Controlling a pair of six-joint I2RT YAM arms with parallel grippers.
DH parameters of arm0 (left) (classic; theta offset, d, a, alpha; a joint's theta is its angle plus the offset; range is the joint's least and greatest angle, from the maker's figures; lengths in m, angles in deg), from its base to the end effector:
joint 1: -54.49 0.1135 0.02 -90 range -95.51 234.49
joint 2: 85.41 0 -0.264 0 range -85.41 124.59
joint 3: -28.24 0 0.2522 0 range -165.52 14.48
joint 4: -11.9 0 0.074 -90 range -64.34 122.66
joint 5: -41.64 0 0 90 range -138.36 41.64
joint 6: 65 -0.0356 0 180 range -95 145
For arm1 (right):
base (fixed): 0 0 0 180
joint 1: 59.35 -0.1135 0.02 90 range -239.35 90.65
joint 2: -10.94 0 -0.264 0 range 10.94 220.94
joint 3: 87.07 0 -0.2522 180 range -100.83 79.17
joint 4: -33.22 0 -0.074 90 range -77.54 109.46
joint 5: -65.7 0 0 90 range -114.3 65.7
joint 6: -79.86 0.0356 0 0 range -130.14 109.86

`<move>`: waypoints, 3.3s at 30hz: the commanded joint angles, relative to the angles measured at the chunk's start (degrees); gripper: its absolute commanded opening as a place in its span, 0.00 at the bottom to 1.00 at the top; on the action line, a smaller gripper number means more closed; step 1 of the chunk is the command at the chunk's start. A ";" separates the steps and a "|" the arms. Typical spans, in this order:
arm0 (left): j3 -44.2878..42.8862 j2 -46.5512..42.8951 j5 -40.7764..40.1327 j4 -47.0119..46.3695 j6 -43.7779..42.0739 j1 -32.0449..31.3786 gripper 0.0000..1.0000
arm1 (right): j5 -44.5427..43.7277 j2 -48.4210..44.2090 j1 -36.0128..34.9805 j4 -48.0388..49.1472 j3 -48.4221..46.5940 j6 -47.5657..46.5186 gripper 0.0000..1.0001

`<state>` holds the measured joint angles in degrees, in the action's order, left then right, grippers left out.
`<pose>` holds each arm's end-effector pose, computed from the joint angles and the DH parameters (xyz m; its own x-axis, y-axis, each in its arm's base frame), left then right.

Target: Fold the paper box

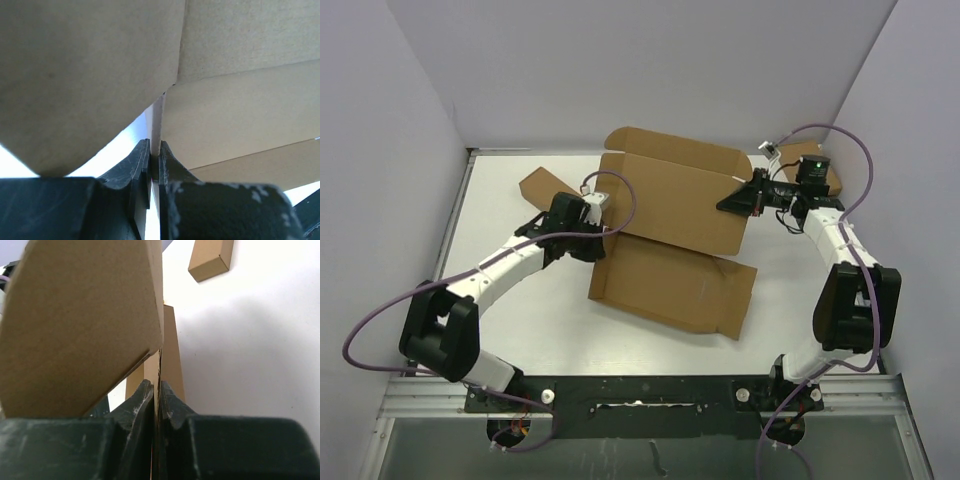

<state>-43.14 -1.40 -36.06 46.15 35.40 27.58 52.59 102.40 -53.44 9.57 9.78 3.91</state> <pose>0.2756 -0.1484 0.2415 -0.7435 0.1795 -0.6442 0.4452 0.8518 -0.2763 0.3476 -0.0011 0.2975 -0.7046 0.1283 -0.6979 -0.6468 0.2882 0.7061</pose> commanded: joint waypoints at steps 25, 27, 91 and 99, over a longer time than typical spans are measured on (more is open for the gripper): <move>-11.47 16.09 -15.25 15.38 6.27 -7.90 0.22 | -4.28 5.74 0.67 14.72 6.72 5.29 0.00; -11.37 15.99 -15.57 15.61 6.35 -8.01 0.23 | -4.28 5.78 0.64 14.70 6.72 5.31 0.00; 3.89 -10.41 9.38 -23.07 7.68 12.35 0.98 | 0.46 6.31 0.58 12.35 5.07 -0.78 0.00; -13.20 5.53 31.47 -24.03 8.92 18.85 0.97 | 3.18 5.07 -0.34 12.53 4.51 -2.45 0.00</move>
<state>-46.79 -2.38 -17.75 27.25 44.09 45.30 51.54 109.20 -53.02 21.11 17.13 3.34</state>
